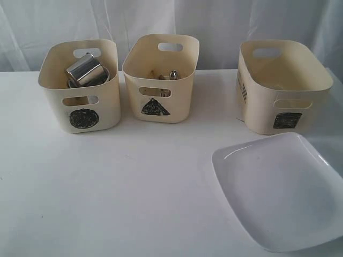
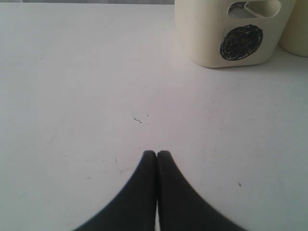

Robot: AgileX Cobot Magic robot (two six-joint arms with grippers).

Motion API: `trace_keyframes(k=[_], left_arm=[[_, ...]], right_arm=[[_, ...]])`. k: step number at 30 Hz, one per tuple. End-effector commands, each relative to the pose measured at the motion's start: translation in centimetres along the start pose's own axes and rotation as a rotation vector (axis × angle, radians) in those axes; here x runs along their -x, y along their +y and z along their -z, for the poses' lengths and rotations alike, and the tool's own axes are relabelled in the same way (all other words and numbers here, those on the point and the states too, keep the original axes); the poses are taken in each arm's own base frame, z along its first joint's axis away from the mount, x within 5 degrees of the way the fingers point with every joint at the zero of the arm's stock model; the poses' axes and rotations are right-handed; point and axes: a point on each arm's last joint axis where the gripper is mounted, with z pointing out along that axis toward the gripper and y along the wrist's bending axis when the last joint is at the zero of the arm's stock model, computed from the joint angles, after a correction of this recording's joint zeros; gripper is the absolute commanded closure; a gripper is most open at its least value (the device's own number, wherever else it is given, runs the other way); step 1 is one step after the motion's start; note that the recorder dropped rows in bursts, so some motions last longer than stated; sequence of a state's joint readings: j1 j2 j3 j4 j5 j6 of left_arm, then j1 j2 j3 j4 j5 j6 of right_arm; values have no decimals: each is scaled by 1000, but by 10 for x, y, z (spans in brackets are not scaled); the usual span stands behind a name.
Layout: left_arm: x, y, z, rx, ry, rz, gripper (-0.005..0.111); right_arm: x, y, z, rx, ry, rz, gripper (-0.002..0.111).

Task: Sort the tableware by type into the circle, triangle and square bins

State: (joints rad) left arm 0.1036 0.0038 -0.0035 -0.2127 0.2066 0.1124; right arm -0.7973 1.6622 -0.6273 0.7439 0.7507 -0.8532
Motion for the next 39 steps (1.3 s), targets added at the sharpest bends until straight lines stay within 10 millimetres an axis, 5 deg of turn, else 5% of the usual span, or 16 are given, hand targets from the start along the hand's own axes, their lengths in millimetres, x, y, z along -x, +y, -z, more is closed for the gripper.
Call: trace_keyframes(k=[1, 10, 15, 27, 39], left_arm=[[-1, 0, 0, -7, -2, 1, 107], [-1, 0, 0, -7, -2, 1, 107], [-1, 0, 0, -7, -2, 1, 107], [-1, 0, 0, -7, -2, 1, 107], [-1, 0, 0, -7, -2, 1, 107]], right_arm=[[2, -8, -1, -84, -16, 83, 78], [9, -12, 0, -130, -93, 81, 73], [2, -9, -13, -15, 3, 145, 108], [3, 26, -5, 375, -43, 187, 108], [8, 34, -2, 465, -101, 195, 108]])
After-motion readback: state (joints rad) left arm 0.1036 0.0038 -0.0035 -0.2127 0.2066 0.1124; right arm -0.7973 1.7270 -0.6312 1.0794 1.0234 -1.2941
